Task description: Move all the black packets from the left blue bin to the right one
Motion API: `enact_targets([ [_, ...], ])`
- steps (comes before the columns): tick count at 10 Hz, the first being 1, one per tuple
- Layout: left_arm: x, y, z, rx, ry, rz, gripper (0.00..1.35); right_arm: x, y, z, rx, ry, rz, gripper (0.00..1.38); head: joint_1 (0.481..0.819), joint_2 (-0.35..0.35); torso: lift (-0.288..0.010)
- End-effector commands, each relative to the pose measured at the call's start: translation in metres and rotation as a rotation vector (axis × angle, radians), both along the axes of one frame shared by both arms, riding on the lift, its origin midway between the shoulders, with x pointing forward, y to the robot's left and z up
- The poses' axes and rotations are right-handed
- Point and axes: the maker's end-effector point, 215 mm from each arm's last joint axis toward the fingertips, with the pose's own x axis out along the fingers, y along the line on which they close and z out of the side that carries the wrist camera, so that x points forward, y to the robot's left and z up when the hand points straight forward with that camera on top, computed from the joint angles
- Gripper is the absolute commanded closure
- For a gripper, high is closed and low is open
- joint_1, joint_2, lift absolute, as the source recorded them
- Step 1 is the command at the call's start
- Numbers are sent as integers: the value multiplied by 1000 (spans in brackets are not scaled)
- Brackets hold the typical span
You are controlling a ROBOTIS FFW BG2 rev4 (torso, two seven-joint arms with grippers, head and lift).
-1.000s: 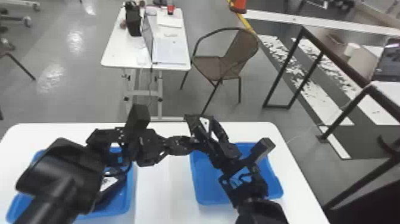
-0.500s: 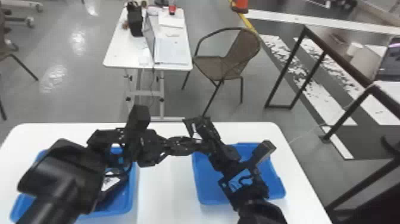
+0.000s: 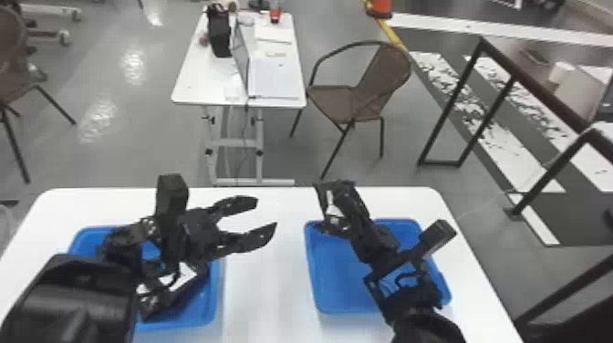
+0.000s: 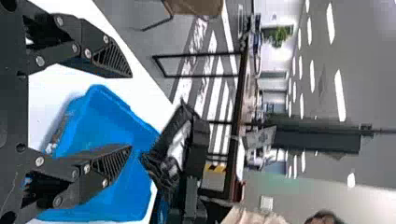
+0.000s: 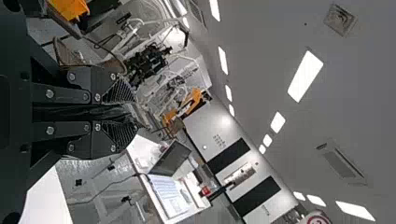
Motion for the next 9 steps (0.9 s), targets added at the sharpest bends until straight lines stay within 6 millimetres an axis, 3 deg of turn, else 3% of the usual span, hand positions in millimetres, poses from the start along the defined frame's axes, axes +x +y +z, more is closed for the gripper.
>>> enact_targets([
  [1,-1,51,-5,-46,19,153,142,-4,-25,-29,-4,57,-36,1280,695,-170,0],
  [3,-3,138,0,-85,4,411,148,-19,-50,-87,-7,174,-61,1279,695,-125,0],
  [4,-5,164,5,-114,-3,478,81,-27,-57,-109,-7,222,-65,1279,695,-105,0],
  [5,-9,185,6,-118,-9,529,-2,-33,-62,-130,-21,274,-57,1279,695,-73,0],
  [7,-16,206,-1,-112,2,581,-2,-29,-68,-151,-39,317,-24,1207,695,-38,0],
  [8,-16,209,-2,-115,6,586,71,-25,-74,-151,-35,319,-33,682,695,-32,0],
  [9,-16,211,-4,-108,10,590,233,-21,-82,-141,-41,295,-49,148,695,-28,0],
])
